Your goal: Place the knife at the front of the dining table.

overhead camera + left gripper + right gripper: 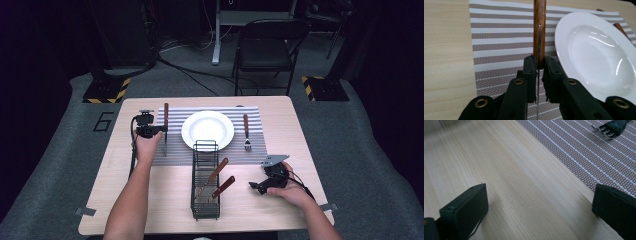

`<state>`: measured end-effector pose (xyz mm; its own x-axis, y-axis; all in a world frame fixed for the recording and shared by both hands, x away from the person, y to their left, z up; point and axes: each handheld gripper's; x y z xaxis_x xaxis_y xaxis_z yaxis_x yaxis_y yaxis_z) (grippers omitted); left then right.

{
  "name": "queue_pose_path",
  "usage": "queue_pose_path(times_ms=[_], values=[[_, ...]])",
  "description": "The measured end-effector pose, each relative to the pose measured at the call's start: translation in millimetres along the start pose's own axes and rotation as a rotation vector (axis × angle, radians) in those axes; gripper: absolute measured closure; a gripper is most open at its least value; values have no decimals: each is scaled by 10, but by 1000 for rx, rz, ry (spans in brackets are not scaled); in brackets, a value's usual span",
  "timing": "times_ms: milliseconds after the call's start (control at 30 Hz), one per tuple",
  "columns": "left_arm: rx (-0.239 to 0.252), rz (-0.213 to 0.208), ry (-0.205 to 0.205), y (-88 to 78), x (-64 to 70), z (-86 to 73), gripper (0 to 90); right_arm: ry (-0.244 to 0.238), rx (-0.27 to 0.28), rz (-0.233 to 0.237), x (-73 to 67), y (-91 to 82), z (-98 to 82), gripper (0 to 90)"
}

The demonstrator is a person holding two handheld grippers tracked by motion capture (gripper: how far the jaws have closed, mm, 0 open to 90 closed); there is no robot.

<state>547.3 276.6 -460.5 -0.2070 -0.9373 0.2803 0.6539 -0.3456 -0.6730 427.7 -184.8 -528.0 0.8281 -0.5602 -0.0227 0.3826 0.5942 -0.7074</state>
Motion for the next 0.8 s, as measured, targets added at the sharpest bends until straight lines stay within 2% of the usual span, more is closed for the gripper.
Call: queue_pose_path(times_ms=[300, 400, 800], values=[[-23, -3, -59, 108, -85, -22, 810, -1, -1, 1, 1, 0, 0, 0], [-21, -15, -81, 139, -102, -27, 810, 3, 1, 0, -1, 1, 1, 0], [-35, -26, -125, 271, -160, -55, 810, 5, 1, -1, -3, 1, 1, 0]])
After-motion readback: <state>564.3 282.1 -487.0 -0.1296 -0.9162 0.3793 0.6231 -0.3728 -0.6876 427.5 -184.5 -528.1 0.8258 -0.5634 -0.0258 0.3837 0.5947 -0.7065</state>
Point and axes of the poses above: each handheld gripper's, and its own axes: y roughly forward along the jaws, z roughly out of its top, x roughly to its right, and after that the axes turned 2 degrees about z, right-handed
